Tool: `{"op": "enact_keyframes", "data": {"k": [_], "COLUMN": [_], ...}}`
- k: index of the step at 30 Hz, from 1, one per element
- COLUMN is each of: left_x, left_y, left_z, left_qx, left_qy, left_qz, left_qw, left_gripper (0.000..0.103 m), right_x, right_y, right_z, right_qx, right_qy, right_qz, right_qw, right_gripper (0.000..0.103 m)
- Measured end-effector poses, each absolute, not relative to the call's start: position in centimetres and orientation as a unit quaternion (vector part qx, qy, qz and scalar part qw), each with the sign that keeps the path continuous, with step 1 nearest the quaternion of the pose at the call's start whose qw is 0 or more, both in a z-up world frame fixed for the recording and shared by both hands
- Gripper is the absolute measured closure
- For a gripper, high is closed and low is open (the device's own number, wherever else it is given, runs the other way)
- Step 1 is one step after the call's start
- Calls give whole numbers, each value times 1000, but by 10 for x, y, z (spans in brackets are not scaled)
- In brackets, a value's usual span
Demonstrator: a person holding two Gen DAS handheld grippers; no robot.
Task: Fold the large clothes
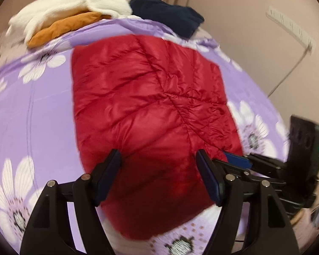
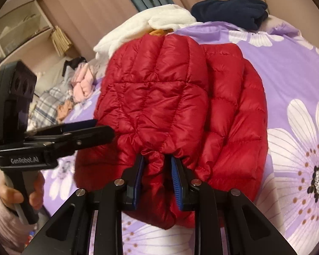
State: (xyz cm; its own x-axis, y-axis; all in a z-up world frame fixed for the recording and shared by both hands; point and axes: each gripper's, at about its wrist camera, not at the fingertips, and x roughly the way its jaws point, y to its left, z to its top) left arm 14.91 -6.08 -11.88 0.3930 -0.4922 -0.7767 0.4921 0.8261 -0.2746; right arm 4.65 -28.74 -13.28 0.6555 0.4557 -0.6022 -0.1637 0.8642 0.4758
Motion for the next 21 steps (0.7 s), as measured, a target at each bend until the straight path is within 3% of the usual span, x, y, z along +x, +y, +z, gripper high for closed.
{"op": "enact_keyframes", "data": {"k": [2,4,8,12,21], "left_x": [151,158,178,189,216], "left_y": [-37,-12,33,62,74], "left_z": [-112,-109,-124,-146,-171], "left_qx": [-54,-103,-204,-305,-365], "left_qy": [466,462,481,488,498], "left_qz": [-295,-286,-268,-276,-288], "left_qw": [833,833,809,770,732], "left_gripper": [21,15,15,10,9], "right_x": [40,36,28,25,40], "right_y": [-292,-295,-297,-315,-368], "right_z": [-126,-120,-104,-100,-143], "right_qx": [212,226,230,273,397], "right_qy": [370,359,333,304,325], "right_qz": [190,203,199,179,108], "right_qw": [884,883,892,895,851], "right_gripper": [59,38,27,4,1]}}
